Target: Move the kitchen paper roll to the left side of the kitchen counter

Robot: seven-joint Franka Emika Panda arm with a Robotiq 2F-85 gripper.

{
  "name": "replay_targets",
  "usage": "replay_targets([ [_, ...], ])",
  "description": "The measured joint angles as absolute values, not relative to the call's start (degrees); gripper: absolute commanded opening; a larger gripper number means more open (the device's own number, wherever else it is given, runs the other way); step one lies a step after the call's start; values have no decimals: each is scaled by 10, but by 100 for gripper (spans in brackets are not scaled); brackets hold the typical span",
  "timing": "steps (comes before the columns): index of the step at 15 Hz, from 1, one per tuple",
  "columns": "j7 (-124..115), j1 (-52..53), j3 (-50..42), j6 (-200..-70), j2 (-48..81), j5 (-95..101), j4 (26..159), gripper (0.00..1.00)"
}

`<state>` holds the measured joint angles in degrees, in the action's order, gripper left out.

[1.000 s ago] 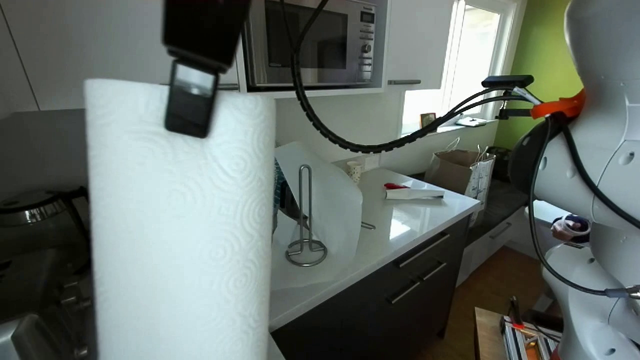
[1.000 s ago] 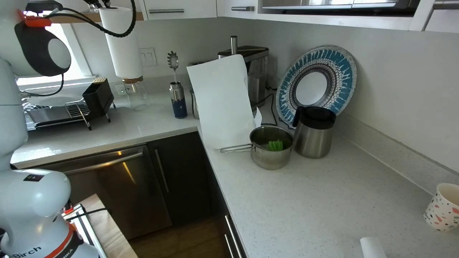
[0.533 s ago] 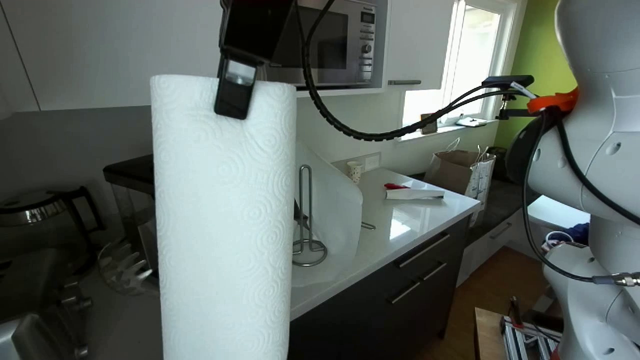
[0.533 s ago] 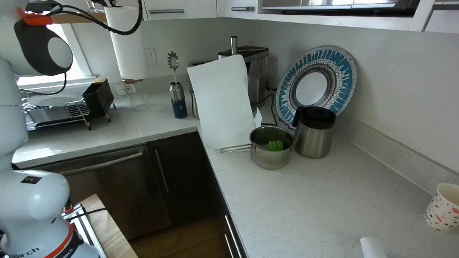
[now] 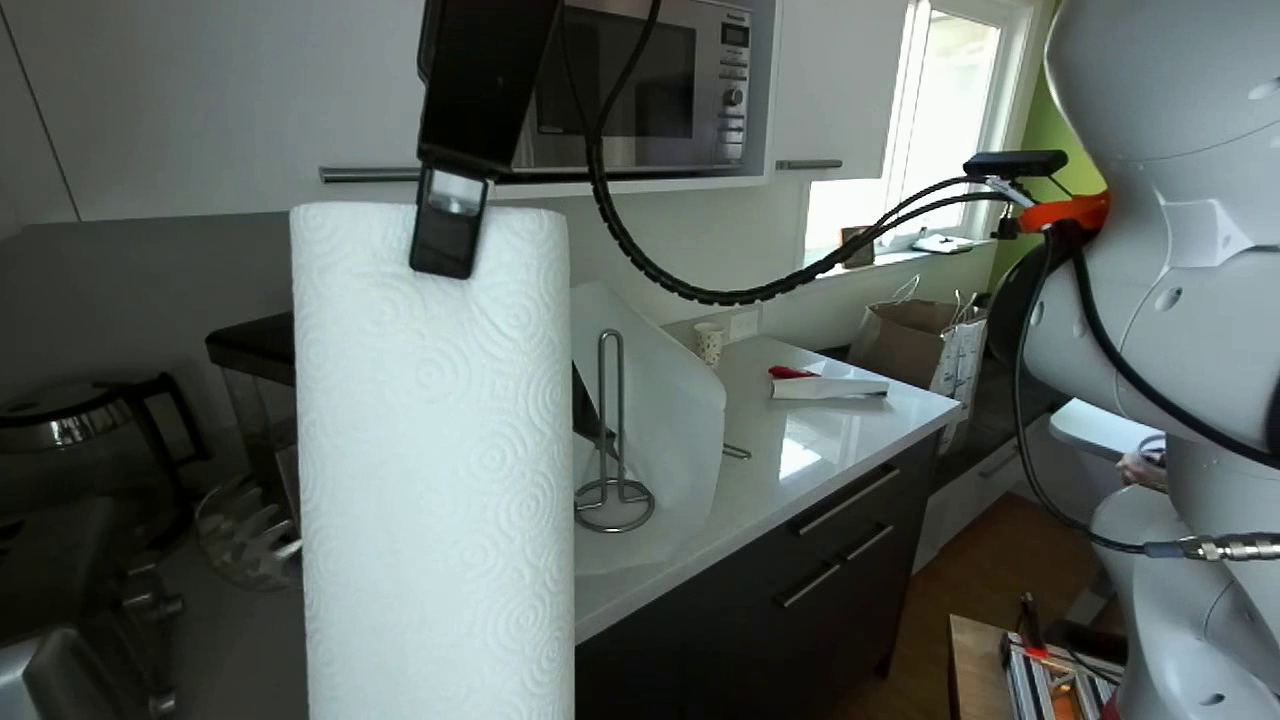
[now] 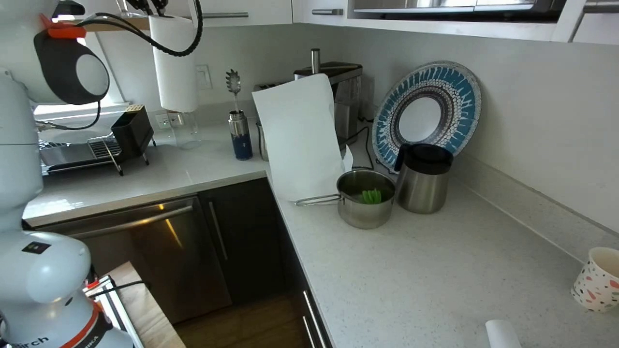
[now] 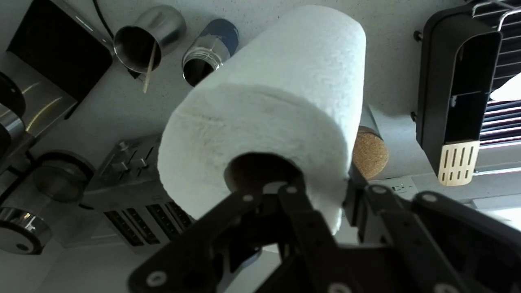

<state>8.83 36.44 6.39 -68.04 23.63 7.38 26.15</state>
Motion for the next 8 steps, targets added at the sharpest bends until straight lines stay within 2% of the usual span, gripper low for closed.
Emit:
replay_targets([
  [1,88,363,64,-680,238,73,262,27],
  [2,87,363,64,-680,238,73,262,7],
  [8,88,357,62,-710,253,96,261,7],
])
